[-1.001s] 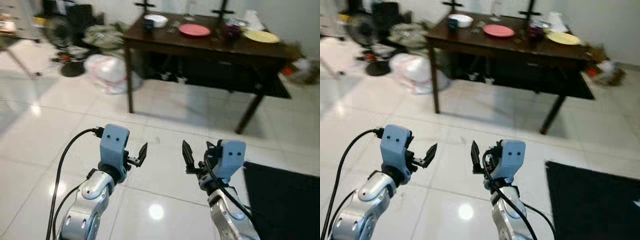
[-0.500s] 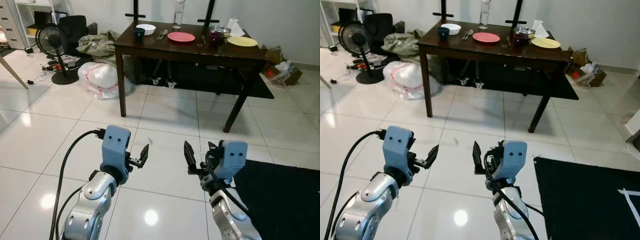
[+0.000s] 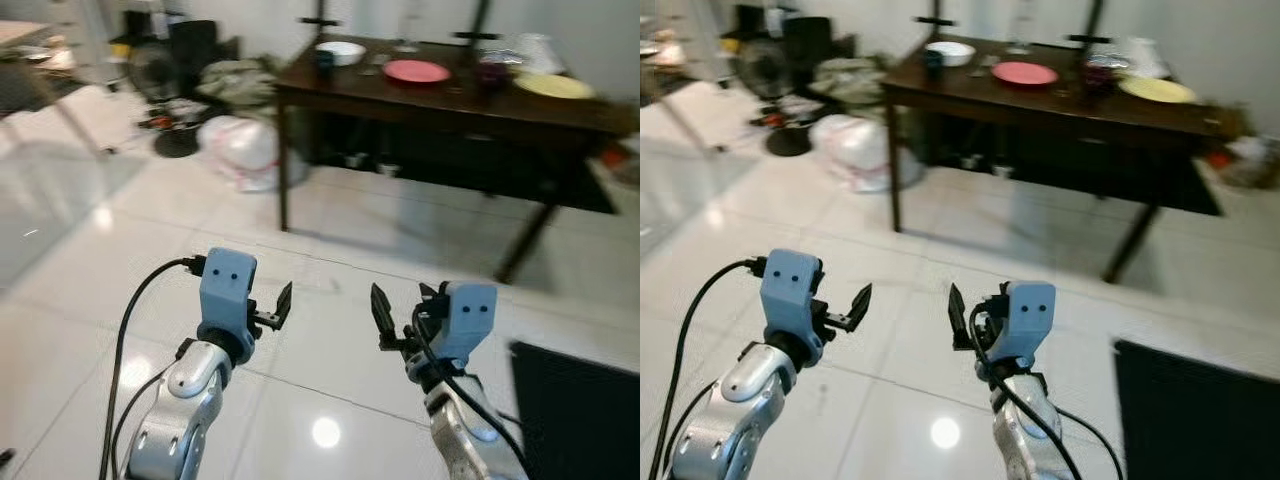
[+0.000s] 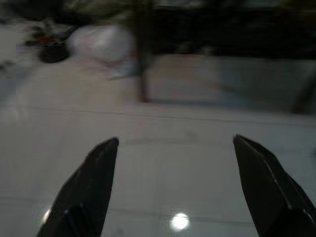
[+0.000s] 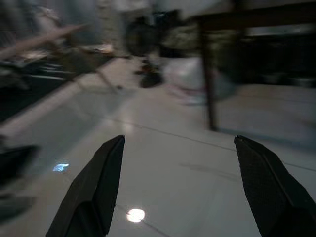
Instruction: Setting the table
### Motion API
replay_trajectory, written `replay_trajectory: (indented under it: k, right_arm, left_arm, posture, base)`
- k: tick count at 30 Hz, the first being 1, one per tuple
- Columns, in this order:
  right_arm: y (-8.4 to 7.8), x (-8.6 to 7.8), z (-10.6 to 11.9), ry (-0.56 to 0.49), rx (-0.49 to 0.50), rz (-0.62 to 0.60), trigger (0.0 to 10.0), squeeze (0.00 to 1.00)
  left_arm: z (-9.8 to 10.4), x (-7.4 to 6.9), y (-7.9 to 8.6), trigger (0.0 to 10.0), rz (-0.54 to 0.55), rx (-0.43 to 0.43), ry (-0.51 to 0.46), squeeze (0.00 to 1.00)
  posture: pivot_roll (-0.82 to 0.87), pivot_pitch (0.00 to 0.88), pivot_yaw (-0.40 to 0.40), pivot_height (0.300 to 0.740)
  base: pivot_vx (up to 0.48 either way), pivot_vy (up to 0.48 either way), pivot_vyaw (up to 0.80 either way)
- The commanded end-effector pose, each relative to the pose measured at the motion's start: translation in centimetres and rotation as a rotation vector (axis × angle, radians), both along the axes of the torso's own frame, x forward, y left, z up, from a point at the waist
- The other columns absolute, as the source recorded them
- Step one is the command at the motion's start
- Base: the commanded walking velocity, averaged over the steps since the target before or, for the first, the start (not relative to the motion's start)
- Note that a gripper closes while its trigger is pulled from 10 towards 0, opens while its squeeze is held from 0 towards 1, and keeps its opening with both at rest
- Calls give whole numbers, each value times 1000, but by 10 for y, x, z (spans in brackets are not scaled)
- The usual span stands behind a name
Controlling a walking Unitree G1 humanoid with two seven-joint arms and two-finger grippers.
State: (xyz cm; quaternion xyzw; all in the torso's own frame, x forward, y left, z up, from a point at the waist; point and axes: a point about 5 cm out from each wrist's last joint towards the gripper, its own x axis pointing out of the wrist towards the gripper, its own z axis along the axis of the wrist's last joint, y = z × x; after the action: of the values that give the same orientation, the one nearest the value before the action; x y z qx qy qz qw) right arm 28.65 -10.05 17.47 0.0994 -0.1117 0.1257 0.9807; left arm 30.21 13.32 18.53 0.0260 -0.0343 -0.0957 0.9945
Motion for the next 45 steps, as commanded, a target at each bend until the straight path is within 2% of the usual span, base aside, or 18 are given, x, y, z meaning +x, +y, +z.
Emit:
replay_trajectory:
  k: [1, 34, 45]
  right_arm:
    - [-11, -2, -6, 19, -11, -36, 10000, 0]
    - [-10, 2, -4, 11, -18, -22, 10000, 0]
    - [-12, 4, -4, 8, -10, -31, 10000, 0]
  left_arm:
    - [-4, -2, -9, 10000, -30, -2, 13, 0]
    - [-3, 2, -8, 10000, 4, -14, 5, 0]
    - [-4, 3, -7, 10000, 33, -7, -5, 0]
  posture:
    - [62, 118, 52, 740]
    - [75, 121, 36, 740]
    - [82, 104, 32, 740]
  base:
    - [480, 0, 788]
    - [480, 0, 786]
    - [480, 0, 0]
